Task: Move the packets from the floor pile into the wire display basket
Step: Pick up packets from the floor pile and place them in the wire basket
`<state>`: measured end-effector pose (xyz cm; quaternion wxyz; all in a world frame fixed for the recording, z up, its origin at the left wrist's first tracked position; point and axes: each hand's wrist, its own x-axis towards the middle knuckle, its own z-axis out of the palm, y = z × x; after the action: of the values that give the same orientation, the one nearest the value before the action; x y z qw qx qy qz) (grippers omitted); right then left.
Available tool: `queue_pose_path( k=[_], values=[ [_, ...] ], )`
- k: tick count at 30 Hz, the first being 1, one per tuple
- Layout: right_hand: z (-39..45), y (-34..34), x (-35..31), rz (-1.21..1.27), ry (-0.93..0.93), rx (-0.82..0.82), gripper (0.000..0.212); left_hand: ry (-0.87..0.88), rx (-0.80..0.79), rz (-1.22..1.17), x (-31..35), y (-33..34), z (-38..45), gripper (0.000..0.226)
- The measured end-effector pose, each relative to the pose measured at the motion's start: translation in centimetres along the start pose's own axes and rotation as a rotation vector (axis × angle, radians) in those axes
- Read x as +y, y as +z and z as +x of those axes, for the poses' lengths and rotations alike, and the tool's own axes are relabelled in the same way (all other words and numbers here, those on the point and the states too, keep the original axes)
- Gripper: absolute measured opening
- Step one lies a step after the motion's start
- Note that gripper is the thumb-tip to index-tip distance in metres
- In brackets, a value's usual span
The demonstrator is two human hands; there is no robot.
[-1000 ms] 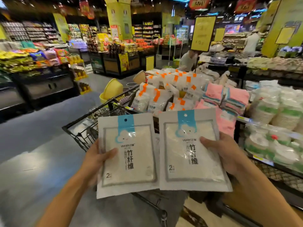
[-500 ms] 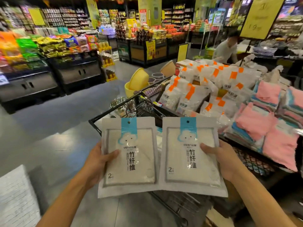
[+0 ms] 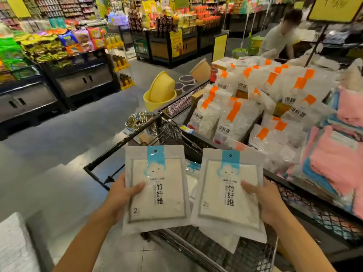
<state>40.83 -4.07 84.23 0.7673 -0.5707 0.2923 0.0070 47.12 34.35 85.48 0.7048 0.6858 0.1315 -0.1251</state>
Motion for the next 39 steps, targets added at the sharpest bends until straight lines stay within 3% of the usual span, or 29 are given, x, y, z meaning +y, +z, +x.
queue_pose_path(
  k=[5, 15, 19, 23, 28, 34, 39],
  values=[
    [4.7, 0.7, 1.7, 0.034, 0.069, 0.139, 0.027, -0.106, -0.050, 0.054, -0.6, 1.6, 8.4, 0.040],
    [10.8, 5.4, 4.6, 0.040, 0.148, 0.455, 0.021, -0.222, -0.304, 0.240, -2.2, 4.0, 26.9, 0.036],
    [13.7, 6.5, 6.9, 0.013, 0.210, 0.527, 0.031, -0.249, -0.384, 0.325, -5.0, 5.5, 32.3, 0.039],
    [16.7, 6.9, 9.0, -0.074, 0.277, 0.598, 0.027, -0.277, -0.436, 0.427, -8.7, 7.3, 35.7, 0.042],
    [20.3, 6.0, 11.9, -0.155, 0.362, 0.574, 0.027, -0.331, -0.476, 0.526, -12.5, 8.5, 38.9, 0.040],
    [24.4, 5.7, 15.3, -0.263, 0.387, 0.620, 0.029, -0.253, -0.426, 0.618, -14.4, 10.0, 40.2, 0.038],
    [25.8, 6.0, 17.9, -0.587, 0.375, 0.700, 0.032, -0.095, -0.374, 0.747, -16.2, 10.8, 40.1, 0.067]
  ],
)
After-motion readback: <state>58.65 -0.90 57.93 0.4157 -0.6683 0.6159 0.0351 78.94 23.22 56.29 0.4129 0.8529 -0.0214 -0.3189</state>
